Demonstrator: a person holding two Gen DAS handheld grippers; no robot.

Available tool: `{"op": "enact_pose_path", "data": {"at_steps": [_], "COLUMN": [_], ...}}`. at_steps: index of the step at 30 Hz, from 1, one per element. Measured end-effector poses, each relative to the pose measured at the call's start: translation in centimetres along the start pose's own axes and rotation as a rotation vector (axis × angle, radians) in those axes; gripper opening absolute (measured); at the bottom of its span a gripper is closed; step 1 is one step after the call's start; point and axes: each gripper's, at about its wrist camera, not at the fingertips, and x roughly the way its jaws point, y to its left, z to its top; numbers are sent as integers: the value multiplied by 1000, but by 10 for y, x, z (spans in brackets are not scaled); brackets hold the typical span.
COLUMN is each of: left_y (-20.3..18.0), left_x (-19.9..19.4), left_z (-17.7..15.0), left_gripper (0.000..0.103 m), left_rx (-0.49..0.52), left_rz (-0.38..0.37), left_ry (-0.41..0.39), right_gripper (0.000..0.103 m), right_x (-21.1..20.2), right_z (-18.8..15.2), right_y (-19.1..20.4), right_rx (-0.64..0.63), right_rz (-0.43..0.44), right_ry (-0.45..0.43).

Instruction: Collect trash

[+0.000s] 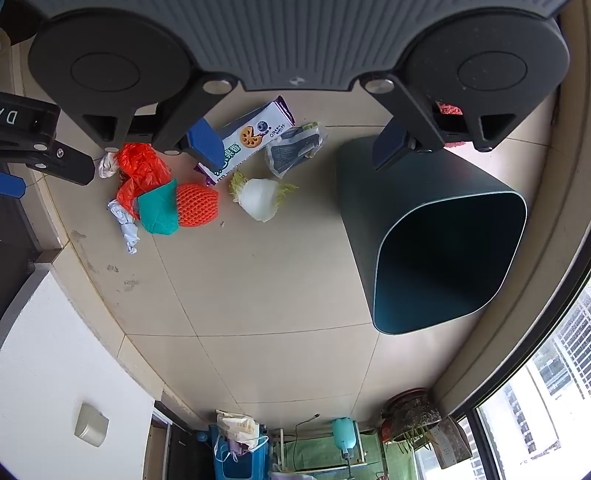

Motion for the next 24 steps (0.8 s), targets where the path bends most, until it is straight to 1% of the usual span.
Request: {"op": "enact_pose_path", "data": {"at_steps": [2, 3, 4, 6, 7, 9, 13, 15, 17, 20, 24], "left_y": [0, 0, 0, 1, 6, 9, 9, 11, 13, 13, 9], "left_x": [-2, -2, -3, -3, 3, 1, 3, 4, 6, 5, 3], "left_z": [-1, -2, -3, -6, -4, -4, -10, 0, 0, 0, -1], "left_gripper": [87, 87, 87, 87, 87, 87, 87, 87, 87, 87, 87], "left_rx": [-2, -2, -2, -4, -16, -24, -23, -31, -39, -38, -24], "left_rz": [-3, -5, -7, -13, 5, -3, -2, -2, -9, -15, -20], "left_ry": [-6, -9, -11, -9, -5, 4, 10, 31, 42, 44, 41], "right_gripper": [101, 101, 101, 101, 101, 101, 101, 101, 101, 100, 100], "right_x": [-1, -1, 0, 1, 1, 6, 6, 6, 6, 7, 8], "right_z": [0, -2, -3, -2, -4, -2, -1, -1, -1, -1, -1], "right_y": [1, 11, 15, 10, 11, 10, 7, 8, 9, 7, 5], "right_rx": [18, -4, -10, 8, 6, 14, 14, 17, 17, 24, 28], "right_rz": [8, -15, -20, 4, 5, 3, 2, 5, 1, 2, -18], "right_ry": [1, -1, -5, 16, 20, 43, 59, 74, 88, 106, 109]}}
